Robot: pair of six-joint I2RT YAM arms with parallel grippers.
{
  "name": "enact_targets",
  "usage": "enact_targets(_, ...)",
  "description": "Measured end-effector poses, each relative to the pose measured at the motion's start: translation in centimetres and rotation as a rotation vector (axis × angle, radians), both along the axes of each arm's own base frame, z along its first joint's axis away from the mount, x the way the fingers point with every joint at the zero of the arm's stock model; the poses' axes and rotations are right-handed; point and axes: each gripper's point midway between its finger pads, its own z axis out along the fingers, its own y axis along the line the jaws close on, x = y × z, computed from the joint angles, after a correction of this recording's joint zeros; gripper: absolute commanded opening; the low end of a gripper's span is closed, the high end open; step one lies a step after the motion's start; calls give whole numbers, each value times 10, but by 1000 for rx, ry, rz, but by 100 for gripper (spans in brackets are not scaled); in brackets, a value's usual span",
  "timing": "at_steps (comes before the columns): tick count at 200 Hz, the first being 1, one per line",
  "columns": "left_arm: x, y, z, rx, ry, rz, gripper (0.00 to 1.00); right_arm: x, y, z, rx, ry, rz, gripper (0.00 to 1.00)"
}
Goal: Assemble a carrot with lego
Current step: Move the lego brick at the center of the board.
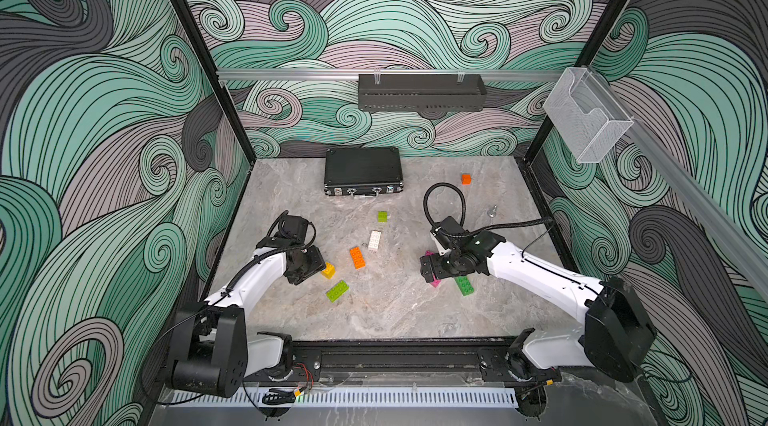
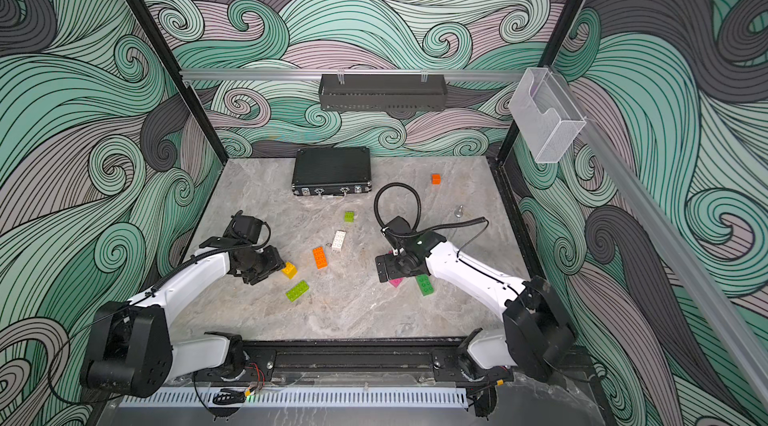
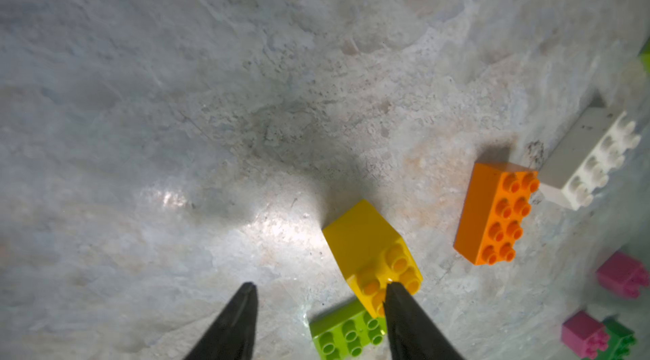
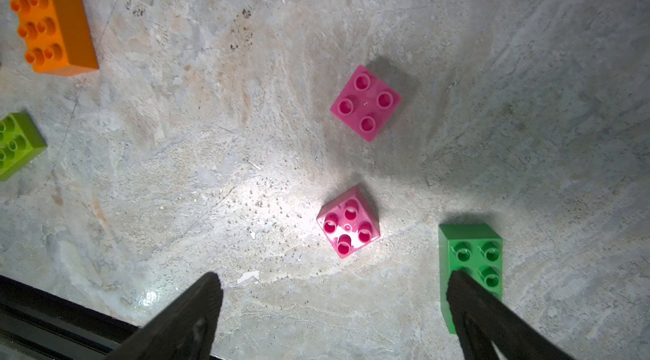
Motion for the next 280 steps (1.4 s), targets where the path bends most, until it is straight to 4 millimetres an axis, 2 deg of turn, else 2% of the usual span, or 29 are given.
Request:
enact_targets(14,-5,-2,4,2,-1,-1,40,0,-1,3,1,-9,-2,100)
enact_targets(40,-17,-7,16,0,-36,-18,43,0,-3,7,0,-20,-5,99)
enact_targets(57,-26,-11,17,3,-17,-29,43,0,-3,7,0,-22,-5,99)
enact_targets(79,-36,-14,7,8,58,-33,44,0,-4,7,-2,-21,-5,100)
enact_targets(104,-46,-23,-10,14,154,-54,55,2,-3,13,-1,-29,-7,100)
enact_targets(136,-52,-39,-21,4,218,-85,60,5,-4,20,-1,-52,-13,100)
enact_targets(185,-45,-54,-30,-4,246,-104,61,5,-12,37,11,-104,-30,100)
enact_targets(221,-34,-70,-33,-7,246,-138,63,8,-18,41,13,-123,-49,100)
enact_targets(257,-18,-94,-32,-21,214,-181,64,9,-24,41,10,-128,-68,100)
enact_targets(280,-8,-118,-31,-28,196,-238,64,9,-26,40,7,-126,-71,99)
